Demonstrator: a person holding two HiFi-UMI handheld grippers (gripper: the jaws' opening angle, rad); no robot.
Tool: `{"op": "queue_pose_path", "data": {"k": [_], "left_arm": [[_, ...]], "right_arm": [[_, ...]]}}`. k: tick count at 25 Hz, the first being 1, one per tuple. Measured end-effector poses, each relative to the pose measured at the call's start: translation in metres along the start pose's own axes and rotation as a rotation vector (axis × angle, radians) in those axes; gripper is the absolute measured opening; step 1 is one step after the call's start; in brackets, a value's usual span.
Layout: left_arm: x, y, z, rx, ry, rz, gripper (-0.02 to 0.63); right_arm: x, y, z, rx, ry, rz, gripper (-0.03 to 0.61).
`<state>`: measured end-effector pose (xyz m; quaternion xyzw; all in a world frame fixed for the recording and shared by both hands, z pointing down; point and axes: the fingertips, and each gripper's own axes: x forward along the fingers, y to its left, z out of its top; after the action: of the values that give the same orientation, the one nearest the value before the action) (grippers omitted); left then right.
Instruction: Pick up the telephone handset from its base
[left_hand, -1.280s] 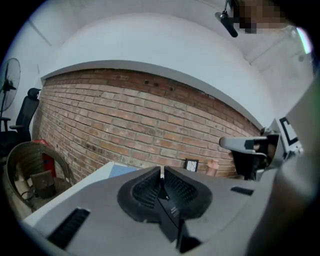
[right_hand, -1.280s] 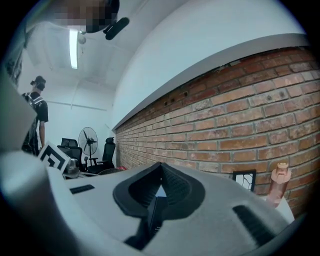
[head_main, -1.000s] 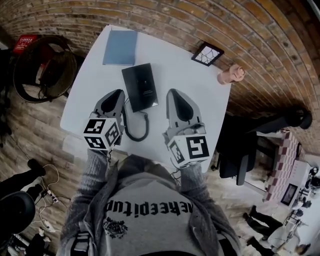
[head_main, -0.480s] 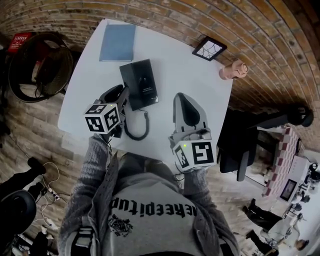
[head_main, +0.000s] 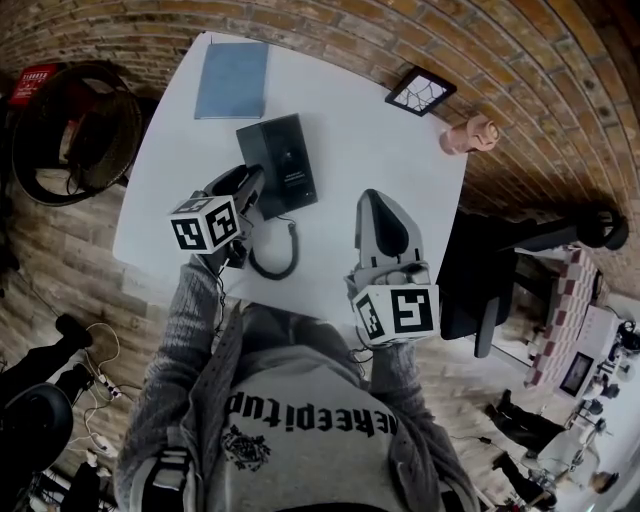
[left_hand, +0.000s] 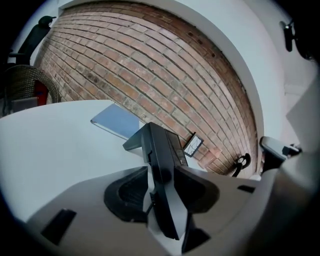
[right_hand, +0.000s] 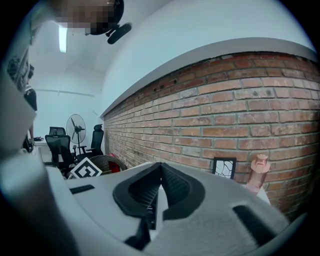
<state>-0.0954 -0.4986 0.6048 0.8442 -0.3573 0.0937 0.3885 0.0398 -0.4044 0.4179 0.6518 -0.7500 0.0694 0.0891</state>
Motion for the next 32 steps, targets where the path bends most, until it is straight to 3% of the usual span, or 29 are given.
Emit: {"op": "queue_pose_path", "data": {"k": [5,14,18,25,27,32], "left_arm": [[0.008,-0.004,-0.004,-0.025,0.013,-0.044,0.140],[0.010,-0.003,-0.004,-0.064,0.021,-0.047,0.138],[0.008,-0.008,-0.005,-0.155,0.035,-0.086,0.098],[0.006,-0.016,-0.004,-0.263,0.029,-0.158,0.089],[0.000,-0.018,0.000,-0.242,0.013,-0.155,0.079],[-0.016,-0.033,0.017,-0.021,-0.003,-0.113,0.072]], "right_arm": [[-0.002,0.001,-0.002,-0.012,0.008,-0.009,0.005],[-0.004,0.002,0.000,-0.032,0.008,-0.013,0.005],[-0.002,0.004,0.002,-0.035,0.004,-0.008,0.005],[0.000,0.006,0.005,-0.048,-0.004,0.001,0.005],[-0.002,0.007,0.006,-0.050,-0.008,0.000,0.005],[-0.006,0.009,0.009,-0.050,-0.025,0.008,0.005]]}}
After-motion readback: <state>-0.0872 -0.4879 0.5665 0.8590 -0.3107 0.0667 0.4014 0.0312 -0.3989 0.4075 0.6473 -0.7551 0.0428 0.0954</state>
